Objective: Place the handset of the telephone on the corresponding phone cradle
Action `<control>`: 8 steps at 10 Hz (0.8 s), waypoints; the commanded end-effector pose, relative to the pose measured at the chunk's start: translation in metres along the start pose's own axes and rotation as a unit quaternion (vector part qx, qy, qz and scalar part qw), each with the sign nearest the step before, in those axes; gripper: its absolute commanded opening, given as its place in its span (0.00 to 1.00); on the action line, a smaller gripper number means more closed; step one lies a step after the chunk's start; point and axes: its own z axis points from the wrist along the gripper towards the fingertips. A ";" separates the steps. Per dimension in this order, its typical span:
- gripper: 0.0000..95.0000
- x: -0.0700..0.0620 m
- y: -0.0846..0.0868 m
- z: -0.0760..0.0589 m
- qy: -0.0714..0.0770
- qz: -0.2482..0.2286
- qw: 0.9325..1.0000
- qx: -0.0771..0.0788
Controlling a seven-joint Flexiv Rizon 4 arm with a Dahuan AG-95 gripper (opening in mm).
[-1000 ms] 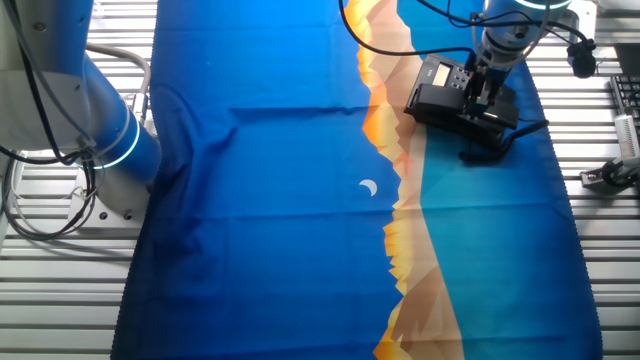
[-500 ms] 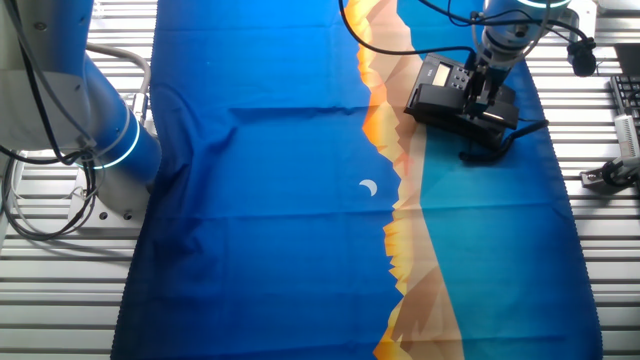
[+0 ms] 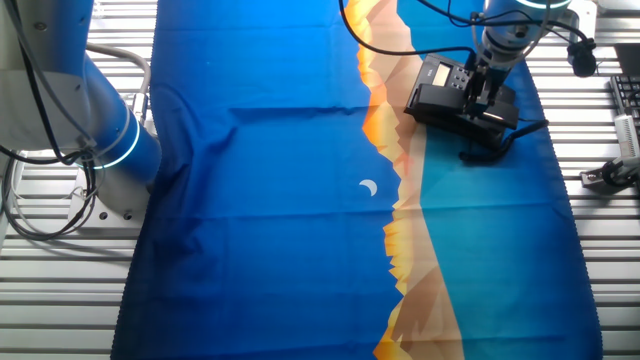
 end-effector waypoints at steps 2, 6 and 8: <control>0.00 0.000 0.000 0.000 0.000 0.000 1.000 0.000; 0.00 0.000 0.001 0.000 0.002 -0.012 1.000 0.003; 0.00 0.000 0.001 0.000 0.002 0.000 1.000 0.001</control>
